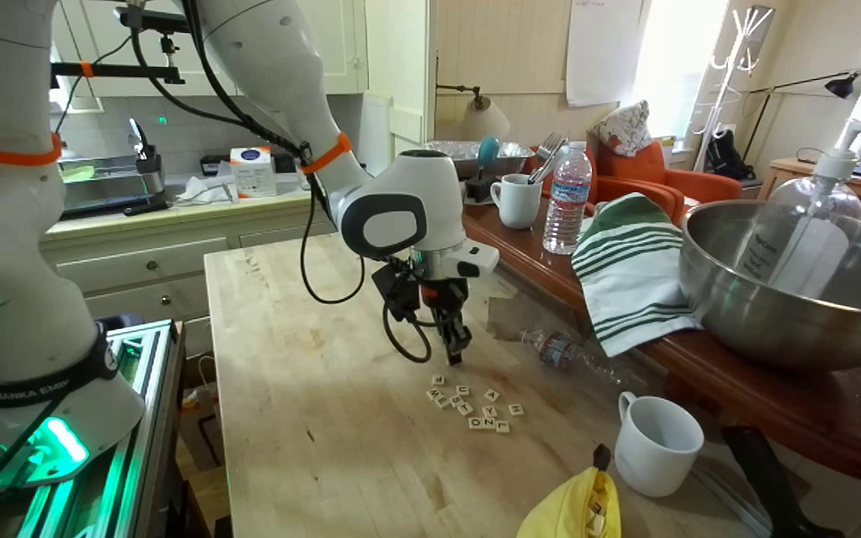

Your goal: Move the letter pieces on the table

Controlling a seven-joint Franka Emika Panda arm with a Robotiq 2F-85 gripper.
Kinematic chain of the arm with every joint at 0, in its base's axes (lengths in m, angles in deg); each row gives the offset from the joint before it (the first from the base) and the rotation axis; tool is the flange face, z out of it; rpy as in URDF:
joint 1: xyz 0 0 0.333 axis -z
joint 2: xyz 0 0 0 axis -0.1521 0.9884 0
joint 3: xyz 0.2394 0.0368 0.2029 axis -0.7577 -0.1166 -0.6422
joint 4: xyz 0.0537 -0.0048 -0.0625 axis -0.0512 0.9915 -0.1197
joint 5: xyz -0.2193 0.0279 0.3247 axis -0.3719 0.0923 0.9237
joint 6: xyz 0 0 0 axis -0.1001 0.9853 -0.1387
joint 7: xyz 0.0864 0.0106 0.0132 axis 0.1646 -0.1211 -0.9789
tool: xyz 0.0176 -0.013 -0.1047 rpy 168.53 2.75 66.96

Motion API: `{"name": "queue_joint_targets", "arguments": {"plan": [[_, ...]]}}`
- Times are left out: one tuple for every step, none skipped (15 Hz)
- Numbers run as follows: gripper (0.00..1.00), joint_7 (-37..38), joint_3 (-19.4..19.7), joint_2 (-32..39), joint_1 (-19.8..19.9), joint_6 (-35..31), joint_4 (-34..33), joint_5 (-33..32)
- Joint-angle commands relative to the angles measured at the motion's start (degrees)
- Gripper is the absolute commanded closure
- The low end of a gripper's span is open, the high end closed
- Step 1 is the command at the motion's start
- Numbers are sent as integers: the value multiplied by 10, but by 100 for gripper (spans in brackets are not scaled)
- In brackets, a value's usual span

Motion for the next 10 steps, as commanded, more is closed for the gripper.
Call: {"name": "queue_joint_targets", "arguments": {"plan": [[100,143,38,12,-64,54,-5,-44],[100,173,40,13,-75,71,-8,-50],[100,197,39,12,-82,84,-9,-54],[100,215,34,11,-85,96,-9,-54],[100,218,23,9,-83,102,-9,-47],[100,227,18,7,-84,112,-10,-43],[100,235,13,6,-84,117,-10,-40],[100,246,9,5,-85,126,-10,-36],[100,268,8,4,-88,137,-13,-34],[100,289,6,5,-89,145,-14,-29]]}}
